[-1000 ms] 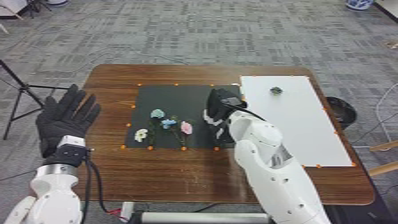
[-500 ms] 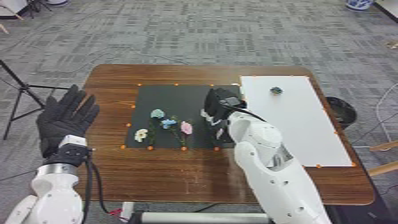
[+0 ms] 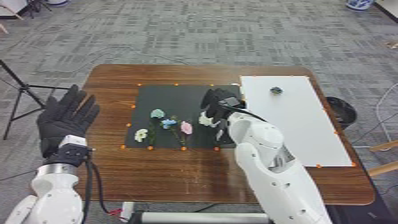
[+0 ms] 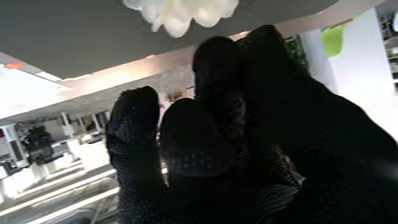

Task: Arrange flowers

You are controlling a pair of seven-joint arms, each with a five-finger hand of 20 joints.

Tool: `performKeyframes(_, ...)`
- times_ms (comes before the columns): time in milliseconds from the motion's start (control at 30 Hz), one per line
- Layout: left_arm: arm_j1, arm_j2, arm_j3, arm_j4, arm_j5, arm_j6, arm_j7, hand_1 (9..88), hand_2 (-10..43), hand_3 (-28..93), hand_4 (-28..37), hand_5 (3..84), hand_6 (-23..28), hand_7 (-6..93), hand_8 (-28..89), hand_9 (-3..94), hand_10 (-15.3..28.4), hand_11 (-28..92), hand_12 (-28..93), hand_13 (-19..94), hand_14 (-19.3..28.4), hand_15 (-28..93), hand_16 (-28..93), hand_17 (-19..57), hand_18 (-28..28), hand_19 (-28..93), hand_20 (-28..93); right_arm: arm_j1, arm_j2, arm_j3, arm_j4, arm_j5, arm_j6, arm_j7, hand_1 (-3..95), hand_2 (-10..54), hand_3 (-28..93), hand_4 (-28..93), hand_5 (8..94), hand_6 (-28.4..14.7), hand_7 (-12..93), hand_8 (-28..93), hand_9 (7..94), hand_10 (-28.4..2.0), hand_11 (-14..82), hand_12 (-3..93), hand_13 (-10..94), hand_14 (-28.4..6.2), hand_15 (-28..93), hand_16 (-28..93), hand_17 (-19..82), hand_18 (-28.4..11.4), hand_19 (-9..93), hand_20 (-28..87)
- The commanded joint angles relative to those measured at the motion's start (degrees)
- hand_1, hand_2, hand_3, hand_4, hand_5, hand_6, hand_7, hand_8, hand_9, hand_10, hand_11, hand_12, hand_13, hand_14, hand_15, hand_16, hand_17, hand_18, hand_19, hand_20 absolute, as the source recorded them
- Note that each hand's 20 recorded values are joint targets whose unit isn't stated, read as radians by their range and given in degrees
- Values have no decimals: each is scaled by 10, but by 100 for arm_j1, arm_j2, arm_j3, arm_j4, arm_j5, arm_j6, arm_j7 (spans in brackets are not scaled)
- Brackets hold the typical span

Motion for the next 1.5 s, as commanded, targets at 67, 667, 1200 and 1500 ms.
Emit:
performKeyframes(67, -34, 7, 32, 31, 11, -8, -25, 257, 177, 676, -283, 396, 63, 155, -120, 321, 131, 196, 61, 265, 145, 266, -52, -66, 144, 374, 84, 96, 138, 299, -86, -36, 448, 92, 546, -95, 710, -282, 620, 5, 136, -118, 771, -87, 433, 573, 749, -79, 774, 422, 409, -212, 837, 389)
performKeyframes(667, -290, 149, 146, 124, 156, -258, -45, 264, 169, 673, -283, 423, 40, 131, -118, 330, 127, 167, 42, 245, 109, 184, -64, -48, 125, 348, 68, 819, 1005, 1236, 715, -365, -613, 440, 427, -95, 790, -256, 318, -85, 41, -72, 307, -189, 43, 123, 561, -129, 764, 294, 327, -223, 814, 374)
performKeyframes(1200, -619, 198, 497, 173, 100, -291, -34, 264, 166, 672, -283, 402, 59, 134, -111, 310, 128, 178, 54, 246, 137, 215, -42, -57, 132, 352, 71, 1687, 783, 1148, 2187, -778, -806, 465, 324, 13, 781, -237, 269, -101, 32, -64, 266, -208, 52, 105, 553, -138, 770, 267, 323, -227, 815, 344)
performKeyframes(1500, -608, 191, 467, 140, 92, -310, -46, 261, 167, 673, -283, 398, 62, 137, -112, 306, 127, 181, 57, 247, 140, 222, -44, -57, 133, 350, 72, 1649, 723, 1269, 2326, -459, -1295, 713, 302, 102, 757, -239, 365, -94, 56, -70, 354, -218, 67, 106, 601, -130, 759, 255, 353, -229, 829, 326)
